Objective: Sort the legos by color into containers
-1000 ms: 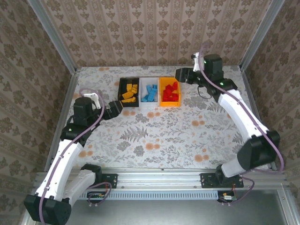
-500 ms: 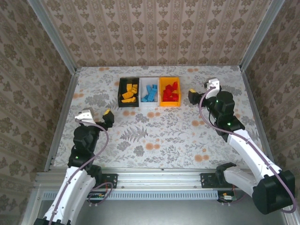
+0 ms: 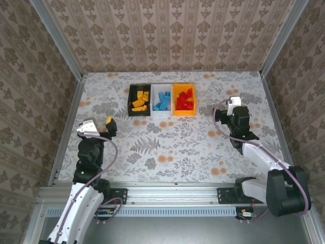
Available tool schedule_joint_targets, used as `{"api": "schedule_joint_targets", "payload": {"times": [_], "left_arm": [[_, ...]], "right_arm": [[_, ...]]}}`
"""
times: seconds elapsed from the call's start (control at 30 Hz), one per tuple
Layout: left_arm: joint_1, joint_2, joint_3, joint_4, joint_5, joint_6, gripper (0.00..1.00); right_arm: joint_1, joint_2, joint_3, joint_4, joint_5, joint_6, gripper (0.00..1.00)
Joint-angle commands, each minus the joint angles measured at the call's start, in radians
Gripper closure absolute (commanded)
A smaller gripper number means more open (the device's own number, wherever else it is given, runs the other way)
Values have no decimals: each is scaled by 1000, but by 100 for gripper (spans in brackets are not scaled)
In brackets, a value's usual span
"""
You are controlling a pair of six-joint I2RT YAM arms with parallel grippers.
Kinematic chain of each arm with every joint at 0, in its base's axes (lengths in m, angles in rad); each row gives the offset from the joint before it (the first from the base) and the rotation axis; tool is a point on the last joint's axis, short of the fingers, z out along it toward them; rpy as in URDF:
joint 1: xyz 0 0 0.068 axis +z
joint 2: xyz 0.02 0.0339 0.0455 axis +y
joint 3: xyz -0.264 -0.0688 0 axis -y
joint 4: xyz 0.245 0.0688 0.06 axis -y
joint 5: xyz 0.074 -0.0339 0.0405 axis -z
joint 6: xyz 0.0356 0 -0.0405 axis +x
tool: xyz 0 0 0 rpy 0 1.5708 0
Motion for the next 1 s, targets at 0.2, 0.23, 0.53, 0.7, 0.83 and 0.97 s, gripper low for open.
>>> {"api": "schedule_joint_targets", "payload": {"times": [0.2, 0.23, 0.53, 0.7, 0.83, 0.97], "left_arm": [[37, 234, 80, 78, -41, 81, 0], [41, 266, 85, 97, -38, 97, 0], [179, 657, 102, 328, 51, 184, 0], [205, 837, 135, 441, 126, 225, 0], [215, 934, 152, 494, 129, 223, 0], [219, 1001, 146, 550, 145, 223, 0]], "right_arm": [[-22, 133, -14, 161, -19, 25, 0], [-25, 140, -13, 165, -24, 24, 0], [-52, 169, -20, 198, -56, 33, 0], [-60, 175, -30, 210, -62, 45, 0], [-63, 184, -29, 215, -65, 50, 0], [-66, 194, -30, 219, -68, 54, 0]]}}
